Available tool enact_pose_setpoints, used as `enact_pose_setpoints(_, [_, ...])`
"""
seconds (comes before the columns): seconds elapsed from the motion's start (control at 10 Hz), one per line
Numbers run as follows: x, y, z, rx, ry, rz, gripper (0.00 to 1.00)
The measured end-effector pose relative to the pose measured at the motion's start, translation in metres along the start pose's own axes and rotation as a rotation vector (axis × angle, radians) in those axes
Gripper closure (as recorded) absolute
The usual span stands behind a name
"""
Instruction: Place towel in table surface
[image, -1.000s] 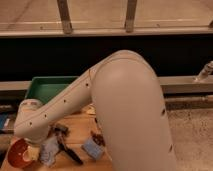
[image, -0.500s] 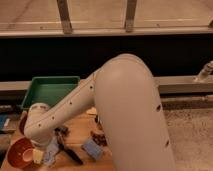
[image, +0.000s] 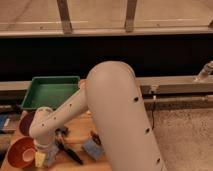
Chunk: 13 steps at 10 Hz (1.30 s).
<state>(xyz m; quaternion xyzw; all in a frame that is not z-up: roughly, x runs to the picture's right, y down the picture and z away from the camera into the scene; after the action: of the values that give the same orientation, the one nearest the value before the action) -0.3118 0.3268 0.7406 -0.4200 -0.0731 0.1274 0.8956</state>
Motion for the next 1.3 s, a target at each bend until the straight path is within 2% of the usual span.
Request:
enact_pose_setpoints(0.1, [0.0,0.001,0.006,-0.015,0.0,0.002,0.21])
enact_pose_setpoints(0.3, [0.002,-0.002,0.001,-0.009,0.003,0.001,0.34])
enact_pose_setpoints(0.9, [0.008,-0.004,-0.007,-0.009,0.013,0.013,0.94])
enact_pose_setpoints(1.0, [0.007,-0.003,-0.006,-0.008,0.015,0.006,0.99])
enact_pose_setpoints(1.3, [0.002,0.001,-0.021,0.064,0.021,-0.004,1.0])
